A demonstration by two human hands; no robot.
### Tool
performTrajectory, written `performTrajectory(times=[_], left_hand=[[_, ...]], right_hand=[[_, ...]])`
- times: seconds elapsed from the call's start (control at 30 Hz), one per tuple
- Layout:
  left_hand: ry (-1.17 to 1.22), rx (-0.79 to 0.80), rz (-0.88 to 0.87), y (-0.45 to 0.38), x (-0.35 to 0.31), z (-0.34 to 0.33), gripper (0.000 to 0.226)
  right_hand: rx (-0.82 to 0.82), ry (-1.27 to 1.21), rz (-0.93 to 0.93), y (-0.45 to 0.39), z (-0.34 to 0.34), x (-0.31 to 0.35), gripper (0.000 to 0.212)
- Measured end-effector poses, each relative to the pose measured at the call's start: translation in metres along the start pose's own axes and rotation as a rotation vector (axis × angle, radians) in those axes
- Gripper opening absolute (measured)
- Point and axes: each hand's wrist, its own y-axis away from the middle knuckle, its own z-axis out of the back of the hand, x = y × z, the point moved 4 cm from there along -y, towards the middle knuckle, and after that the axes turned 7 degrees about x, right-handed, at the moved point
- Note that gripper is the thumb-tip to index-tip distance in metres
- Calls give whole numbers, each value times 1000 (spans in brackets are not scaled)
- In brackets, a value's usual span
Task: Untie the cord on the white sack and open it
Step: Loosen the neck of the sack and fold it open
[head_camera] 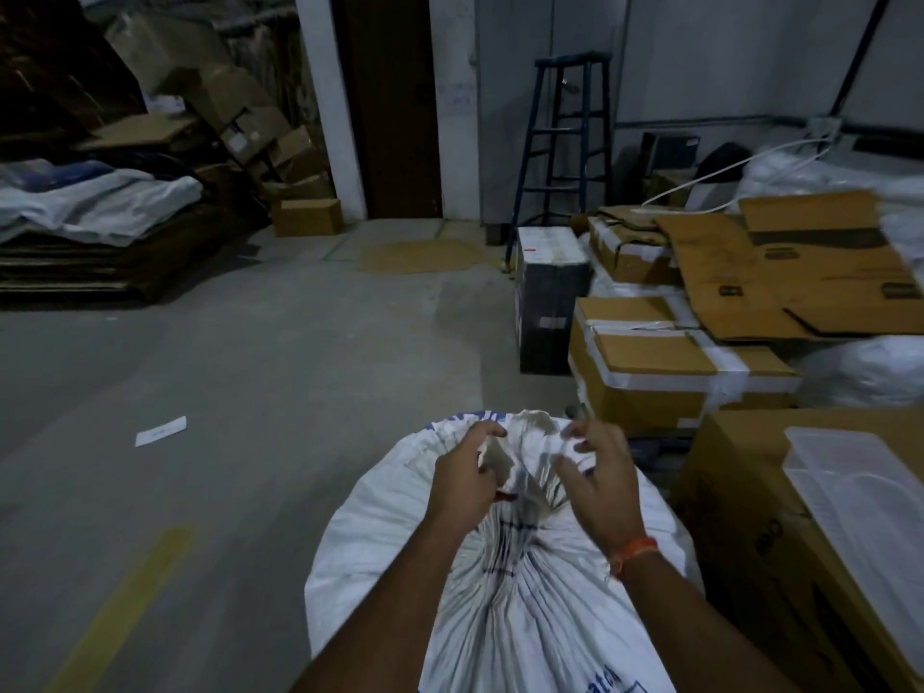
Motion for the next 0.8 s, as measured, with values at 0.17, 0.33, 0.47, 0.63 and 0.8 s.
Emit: performTrajectory(times=[0.17,0.33,0.47,0.63,0.8], left_hand=[[-9,-5,69,18,1,-22,47],[-192,-85,106,49,-5,-24,48],[-172,-259,213,82,10,-16,34],[-204,-308,349,137,47,-24,43],[-127,-175,499,196,80,-63,27]], right_hand=[[357,314,-232,-51,-2,31,65],[602,369,-491,-56,-10,15,45],[510,131,-614,-16,8,-18,35],[458,47,-697,58,38,-35,39],[430,201,-653,121,59,-62,42]])
